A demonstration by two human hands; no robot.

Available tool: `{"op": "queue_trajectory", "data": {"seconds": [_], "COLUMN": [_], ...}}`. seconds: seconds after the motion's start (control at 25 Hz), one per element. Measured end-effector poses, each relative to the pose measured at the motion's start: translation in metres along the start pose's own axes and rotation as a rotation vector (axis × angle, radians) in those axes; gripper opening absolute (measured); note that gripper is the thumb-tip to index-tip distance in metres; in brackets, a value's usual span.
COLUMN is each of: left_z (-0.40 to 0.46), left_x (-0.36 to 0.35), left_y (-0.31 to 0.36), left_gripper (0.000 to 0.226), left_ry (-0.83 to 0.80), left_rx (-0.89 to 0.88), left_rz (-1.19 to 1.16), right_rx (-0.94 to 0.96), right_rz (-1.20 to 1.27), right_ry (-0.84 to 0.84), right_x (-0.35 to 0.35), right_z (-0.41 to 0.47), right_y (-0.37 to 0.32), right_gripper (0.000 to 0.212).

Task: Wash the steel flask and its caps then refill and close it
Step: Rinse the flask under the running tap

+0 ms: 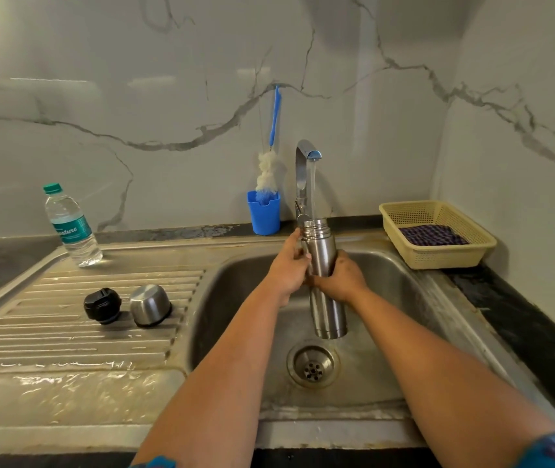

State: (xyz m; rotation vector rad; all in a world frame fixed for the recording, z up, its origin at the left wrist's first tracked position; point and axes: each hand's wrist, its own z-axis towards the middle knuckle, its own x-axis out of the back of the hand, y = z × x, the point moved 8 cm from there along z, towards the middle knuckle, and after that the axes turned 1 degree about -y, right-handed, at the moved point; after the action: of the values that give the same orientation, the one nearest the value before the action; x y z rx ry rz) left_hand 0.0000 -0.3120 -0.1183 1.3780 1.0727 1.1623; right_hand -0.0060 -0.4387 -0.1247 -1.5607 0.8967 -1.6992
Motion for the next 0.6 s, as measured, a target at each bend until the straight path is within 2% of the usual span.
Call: {"op": "queue_trajectory", "data": {"seconds": [0.2,0.52,0.6], "left_z": [0.003,0.008,0.008], "left_x": [0.011,0.015,0.016], "left_y": [-0.021,-0.024,-0.023], "left_gripper": [0.06,0.073,0.07], "left_ry": [0.022,0.066,0.083], "left_rx": [-0.033,-0.077,-0.093], "left_rz": [0.047,0.082,0.052], "right_rx": [0.035,0.04,0.062], "right_rz": [-0.039,-0.074,-0.06], "right_ry": [-0.015,-0.011,-0.006], "right_x": [-0.006,-0.008,-0.007], "right_z": [0.001,0.007,0.009], "right_y": [-0.004,-0.002,-0.005], "right_gripper": [0.079,0.082,0.091]}}
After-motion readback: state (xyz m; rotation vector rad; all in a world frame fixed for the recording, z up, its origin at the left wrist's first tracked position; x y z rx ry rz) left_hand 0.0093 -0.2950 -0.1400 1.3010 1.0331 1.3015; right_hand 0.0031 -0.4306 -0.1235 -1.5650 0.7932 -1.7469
